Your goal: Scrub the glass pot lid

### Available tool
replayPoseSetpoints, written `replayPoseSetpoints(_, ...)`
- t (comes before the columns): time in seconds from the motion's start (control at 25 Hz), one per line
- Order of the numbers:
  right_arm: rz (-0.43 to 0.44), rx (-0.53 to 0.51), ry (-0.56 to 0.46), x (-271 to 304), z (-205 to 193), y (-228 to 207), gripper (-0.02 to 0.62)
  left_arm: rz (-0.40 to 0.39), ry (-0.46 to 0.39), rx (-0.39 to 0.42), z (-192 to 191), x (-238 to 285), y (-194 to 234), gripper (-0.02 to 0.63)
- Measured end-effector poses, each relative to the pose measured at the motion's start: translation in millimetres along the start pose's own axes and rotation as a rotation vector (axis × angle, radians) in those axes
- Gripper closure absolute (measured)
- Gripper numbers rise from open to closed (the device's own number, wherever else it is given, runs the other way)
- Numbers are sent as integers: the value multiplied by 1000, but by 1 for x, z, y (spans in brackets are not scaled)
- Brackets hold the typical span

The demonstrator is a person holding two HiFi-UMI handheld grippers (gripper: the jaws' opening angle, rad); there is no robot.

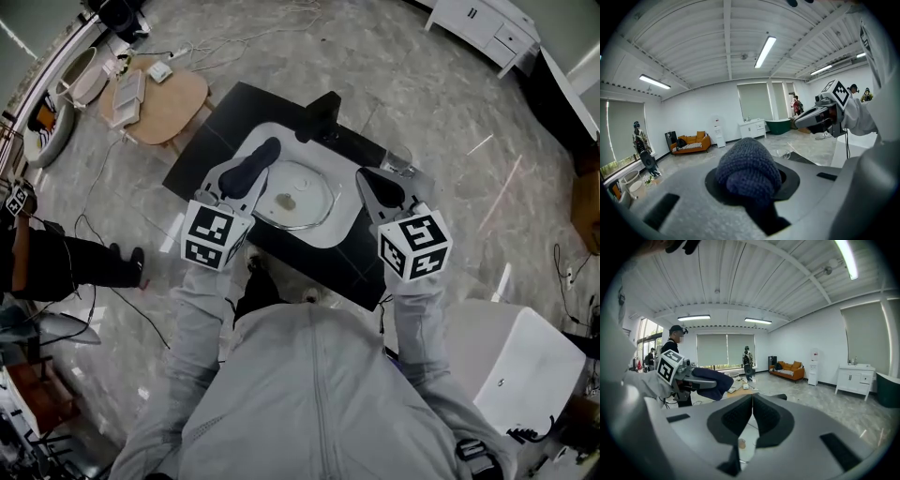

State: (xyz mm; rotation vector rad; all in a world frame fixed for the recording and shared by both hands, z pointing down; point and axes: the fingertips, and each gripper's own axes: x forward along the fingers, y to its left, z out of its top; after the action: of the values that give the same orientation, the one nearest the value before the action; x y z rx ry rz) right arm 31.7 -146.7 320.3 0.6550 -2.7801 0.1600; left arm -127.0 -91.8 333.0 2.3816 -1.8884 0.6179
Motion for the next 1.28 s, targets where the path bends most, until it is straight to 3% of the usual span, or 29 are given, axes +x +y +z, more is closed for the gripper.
replayPoseSetpoints(0.36,-117,62,43,33,-18,-18,566,-146,52,24,-27,53,25,522)
replayPoseSetpoints(0.76,-227,174,114,71,-50,-32,565,-289,203,80,-96,109,50,522)
replayPoseSetpoints(1.28,-324,319,220,106,-108,-36,565,-493,358,123,-185,161,45,522)
